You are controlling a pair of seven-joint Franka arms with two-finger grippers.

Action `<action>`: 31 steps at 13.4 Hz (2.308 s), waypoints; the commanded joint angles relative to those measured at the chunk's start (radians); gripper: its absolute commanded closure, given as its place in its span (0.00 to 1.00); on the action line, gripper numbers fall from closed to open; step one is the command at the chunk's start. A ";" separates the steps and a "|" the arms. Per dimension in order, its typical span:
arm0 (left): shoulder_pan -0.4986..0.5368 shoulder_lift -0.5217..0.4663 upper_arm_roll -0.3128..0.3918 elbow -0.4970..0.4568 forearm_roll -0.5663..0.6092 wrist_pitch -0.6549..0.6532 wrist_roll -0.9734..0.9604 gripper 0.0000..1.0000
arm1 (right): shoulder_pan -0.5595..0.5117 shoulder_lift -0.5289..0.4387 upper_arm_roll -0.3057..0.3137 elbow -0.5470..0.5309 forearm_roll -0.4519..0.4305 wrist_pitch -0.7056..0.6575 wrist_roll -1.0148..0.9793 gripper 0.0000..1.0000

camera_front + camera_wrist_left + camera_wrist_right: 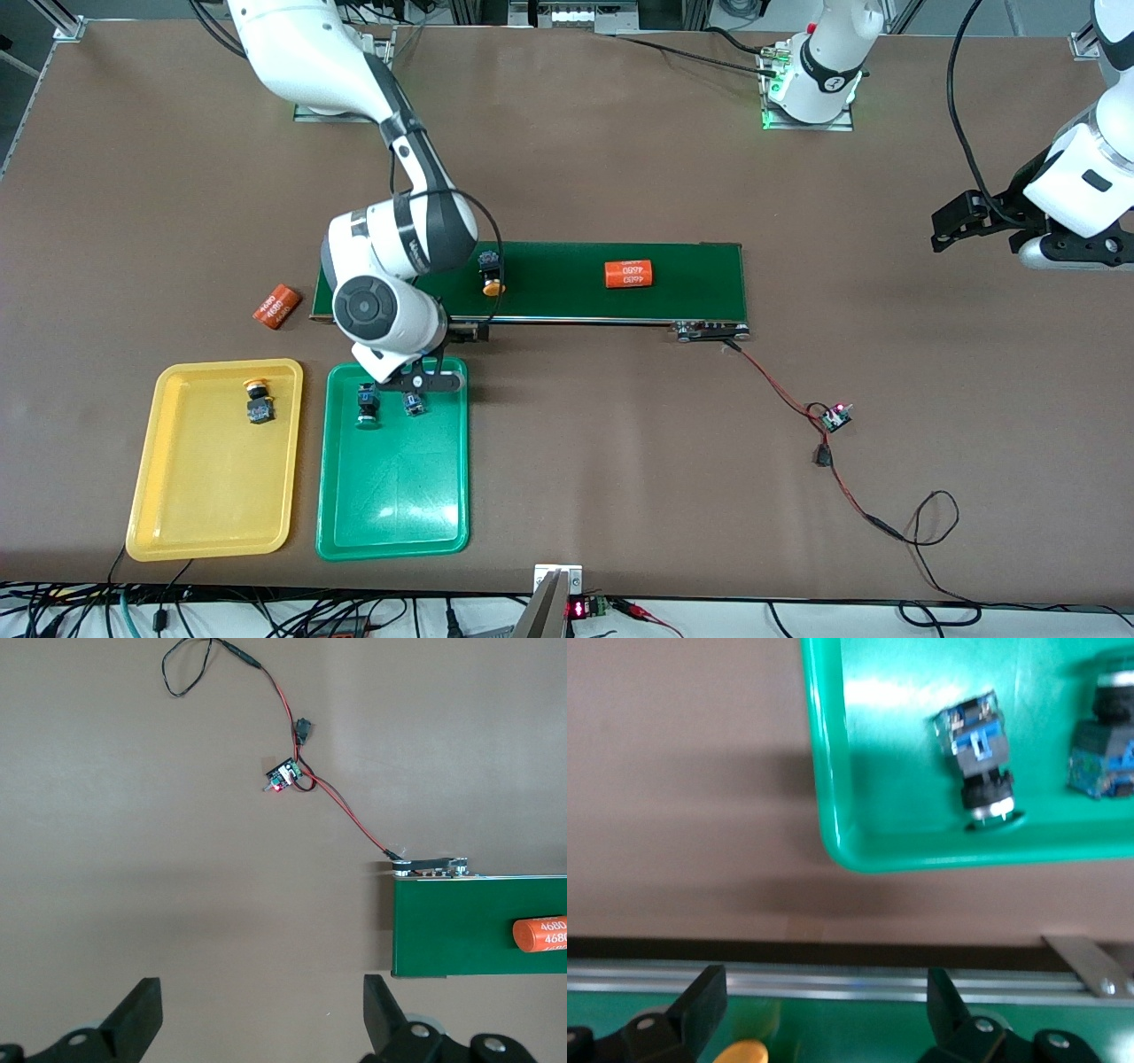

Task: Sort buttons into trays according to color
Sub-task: 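Move the right gripper to the belt and grasp the yellow button, then carry the yellow button into the yellow tray and open the right gripper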

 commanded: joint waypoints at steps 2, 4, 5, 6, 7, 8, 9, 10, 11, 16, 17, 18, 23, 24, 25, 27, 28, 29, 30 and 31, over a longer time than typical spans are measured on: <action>0.015 -0.009 -0.010 0.004 0.009 -0.006 -0.002 0.00 | 0.096 -0.176 -0.029 -0.272 -0.042 0.145 0.021 0.00; 0.015 -0.011 -0.010 0.004 0.013 -0.006 0.002 0.00 | 0.153 -0.216 -0.049 -0.390 -0.042 0.257 0.034 0.00; 0.015 -0.009 -0.010 0.005 0.014 -0.005 0.015 0.00 | 0.173 -0.236 -0.052 -0.445 -0.042 0.305 0.037 0.00; 0.015 -0.009 -0.010 0.007 0.014 -0.005 0.031 0.00 | 0.189 -0.254 -0.054 -0.496 -0.042 0.342 0.059 0.00; 0.015 -0.009 -0.010 0.007 0.014 -0.002 0.041 0.00 | 0.213 -0.271 -0.055 -0.548 -0.044 0.386 0.074 0.00; 0.017 -0.009 -0.010 0.007 0.013 -0.003 0.043 0.00 | 0.227 -0.288 -0.057 -0.585 -0.044 0.419 0.076 0.00; 0.015 -0.009 -0.010 0.007 0.013 -0.005 0.043 0.00 | 0.238 -0.296 -0.058 -0.599 -0.044 0.427 0.077 0.00; 0.015 -0.009 -0.010 0.007 0.013 -0.005 0.043 0.00 | 0.241 -0.299 -0.058 -0.605 -0.044 0.427 0.077 0.00; 0.015 -0.009 -0.008 0.007 0.013 -0.005 0.043 0.00 | 0.241 -0.304 -0.058 -0.604 -0.044 0.427 0.077 0.00; 0.015 -0.009 -0.010 0.007 0.013 -0.009 0.043 0.00 | 0.235 -0.299 -0.057 -0.606 -0.045 0.424 0.076 0.45; 0.017 -0.012 -0.010 0.007 0.011 -0.027 0.043 0.00 | 0.232 -0.293 -0.057 -0.612 -0.045 0.425 0.076 0.44; 0.017 -0.012 -0.010 0.007 0.013 -0.040 0.043 0.00 | 0.232 -0.287 -0.057 -0.618 -0.045 0.428 0.074 0.42; 0.015 -0.012 -0.011 0.016 0.013 -0.043 0.041 0.00 | 0.222 -0.284 -0.058 -0.609 -0.045 0.422 0.057 0.96; 0.015 -0.011 -0.011 0.016 0.013 -0.043 0.041 0.00 | 0.222 -0.291 -0.066 -0.600 -0.044 0.421 0.051 1.00; 0.015 -0.011 -0.011 0.016 0.011 -0.043 0.041 0.00 | 0.226 -0.291 -0.087 -0.572 -0.044 0.413 0.047 1.00; 0.014 -0.011 -0.011 0.016 0.011 -0.043 0.041 0.00 | 0.215 -0.282 -0.147 -0.464 -0.044 0.317 0.041 1.00; 0.014 -0.012 -0.011 0.016 0.013 -0.043 0.041 0.00 | 0.187 -0.273 -0.170 -0.396 -0.045 0.263 0.034 1.00; 0.014 -0.011 -0.013 0.016 0.013 -0.043 0.041 0.00 | 0.148 -0.252 -0.172 -0.326 -0.047 0.217 0.021 1.00; 0.014 -0.011 -0.013 0.016 0.013 -0.043 0.041 0.00 | 0.112 -0.220 -0.172 -0.270 -0.048 0.192 -0.007 1.00; 0.014 -0.011 -0.013 0.016 0.013 -0.043 0.041 0.00 | 0.077 -0.195 -0.172 -0.245 -0.048 0.192 -0.053 1.00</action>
